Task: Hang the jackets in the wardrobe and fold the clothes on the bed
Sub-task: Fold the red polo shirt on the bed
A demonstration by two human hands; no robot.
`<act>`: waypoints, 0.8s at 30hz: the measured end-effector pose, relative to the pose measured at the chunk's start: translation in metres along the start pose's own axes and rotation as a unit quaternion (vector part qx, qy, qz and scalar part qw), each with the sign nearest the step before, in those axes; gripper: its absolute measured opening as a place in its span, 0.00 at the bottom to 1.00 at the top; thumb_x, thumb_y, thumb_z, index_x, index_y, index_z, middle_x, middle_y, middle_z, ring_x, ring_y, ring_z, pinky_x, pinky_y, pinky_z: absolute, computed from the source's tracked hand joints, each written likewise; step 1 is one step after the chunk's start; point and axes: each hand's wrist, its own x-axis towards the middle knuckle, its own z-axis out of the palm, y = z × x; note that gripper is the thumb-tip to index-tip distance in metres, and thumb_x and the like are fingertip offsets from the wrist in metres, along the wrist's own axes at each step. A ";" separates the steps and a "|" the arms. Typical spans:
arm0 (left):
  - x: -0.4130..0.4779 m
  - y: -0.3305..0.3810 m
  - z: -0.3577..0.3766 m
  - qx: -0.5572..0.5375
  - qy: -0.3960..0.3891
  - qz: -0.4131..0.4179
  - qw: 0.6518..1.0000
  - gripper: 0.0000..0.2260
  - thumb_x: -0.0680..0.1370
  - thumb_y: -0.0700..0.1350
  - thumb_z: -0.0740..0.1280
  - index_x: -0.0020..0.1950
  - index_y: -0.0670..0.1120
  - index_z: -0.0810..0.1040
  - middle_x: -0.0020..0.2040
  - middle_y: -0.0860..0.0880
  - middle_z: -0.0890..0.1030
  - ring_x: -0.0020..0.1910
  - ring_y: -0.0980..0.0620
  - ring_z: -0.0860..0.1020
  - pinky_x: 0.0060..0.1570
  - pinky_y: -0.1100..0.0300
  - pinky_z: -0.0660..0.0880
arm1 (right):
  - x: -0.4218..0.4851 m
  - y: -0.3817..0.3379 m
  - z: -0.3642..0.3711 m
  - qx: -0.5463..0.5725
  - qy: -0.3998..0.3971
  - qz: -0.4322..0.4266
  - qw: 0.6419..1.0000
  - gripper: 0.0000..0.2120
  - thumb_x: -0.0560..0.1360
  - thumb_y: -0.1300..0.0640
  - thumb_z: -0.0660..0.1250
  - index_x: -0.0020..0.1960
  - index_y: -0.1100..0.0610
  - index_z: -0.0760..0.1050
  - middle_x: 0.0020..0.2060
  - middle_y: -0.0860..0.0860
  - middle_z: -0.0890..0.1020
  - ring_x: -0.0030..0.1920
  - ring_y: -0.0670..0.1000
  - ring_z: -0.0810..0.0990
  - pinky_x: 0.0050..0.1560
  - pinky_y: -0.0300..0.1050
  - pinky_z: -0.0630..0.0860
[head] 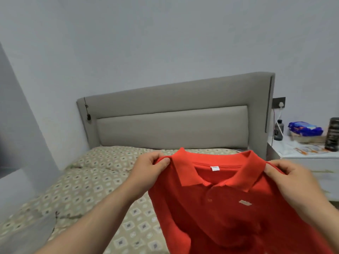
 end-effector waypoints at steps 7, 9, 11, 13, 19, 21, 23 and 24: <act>-0.008 0.083 -0.083 0.004 0.055 0.144 0.988 0.11 0.78 0.39 0.69 0.37 0.50 0.81 0.31 0.58 0.79 0.30 0.63 0.73 0.32 0.67 0.69 | -0.031 -0.131 -0.048 -0.018 0.062 -0.043 0.997 0.08 0.75 0.51 0.72 0.37 0.46 0.83 0.34 0.37 0.84 0.38 0.37 0.80 0.39 0.38 0.72; -0.004 0.114 -0.110 0.014 0.087 0.192 0.977 0.12 0.78 0.39 0.69 0.37 0.52 0.81 0.32 0.57 0.80 0.31 0.64 0.74 0.33 0.67 0.70 | -0.029 -0.171 -0.066 -0.015 0.077 -0.071 0.994 0.07 0.74 0.50 0.73 0.38 0.47 0.84 0.34 0.40 0.85 0.36 0.38 0.80 0.40 0.42 0.73; 0.002 0.147 -0.137 0.039 0.114 0.244 0.962 0.11 0.78 0.40 0.70 0.37 0.52 0.81 0.34 0.55 0.82 0.32 0.64 0.75 0.34 0.67 0.70 | -0.024 -0.208 -0.081 -0.019 0.085 -0.105 0.991 0.06 0.74 0.50 0.73 0.39 0.48 0.85 0.35 0.42 0.85 0.35 0.37 0.80 0.41 0.44 0.75; 0.012 0.175 -0.159 0.067 0.137 0.290 0.945 0.08 0.78 0.41 0.70 0.39 0.49 0.82 0.36 0.53 0.83 0.33 0.60 0.76 0.36 0.63 0.72 | -0.015 -0.238 -0.091 -0.025 0.089 -0.130 0.987 0.07 0.74 0.50 0.72 0.39 0.49 0.85 0.34 0.42 0.85 0.33 0.37 0.80 0.40 0.44 0.76; 0.066 0.176 -0.161 0.158 0.143 0.307 0.927 0.07 0.79 0.46 0.68 0.43 0.47 0.83 0.37 0.50 0.83 0.38 0.50 0.79 0.39 0.54 0.73 | 0.041 -0.249 -0.085 -0.070 0.097 -0.126 0.985 0.09 0.74 0.49 0.72 0.38 0.52 0.84 0.31 0.44 0.84 0.30 0.38 0.79 0.36 0.41 0.73; 0.088 0.140 -0.132 0.199 0.115 0.269 0.935 0.07 0.79 0.46 0.68 0.43 0.47 0.82 0.39 0.48 0.83 0.40 0.47 0.80 0.39 0.54 0.71 | 0.063 -0.217 -0.064 -0.121 0.086 -0.106 0.983 0.10 0.75 0.50 0.71 0.39 0.54 0.84 0.35 0.49 0.86 0.35 0.44 0.81 0.40 0.44 0.76; 0.098 0.088 -0.090 0.237 0.064 0.221 0.944 0.08 0.79 0.46 0.67 0.43 0.45 0.82 0.42 0.45 0.84 0.44 0.44 0.80 0.41 0.53 0.72 | 0.077 -0.168 -0.035 -0.200 0.057 -0.077 0.975 0.12 0.76 0.49 0.69 0.41 0.56 0.85 0.40 0.52 0.86 0.43 0.52 0.82 0.45 0.47 0.77; 0.101 0.059 -0.066 0.251 0.040 0.197 0.947 0.09 0.80 0.46 0.67 0.42 0.44 0.81 0.43 0.44 0.83 0.45 0.44 0.79 0.42 0.53 0.71 | 0.081 -0.138 -0.020 -0.234 0.037 -0.060 0.970 0.13 0.76 0.48 0.68 0.42 0.56 0.84 0.41 0.52 0.86 0.45 0.54 0.82 0.46 0.48 0.77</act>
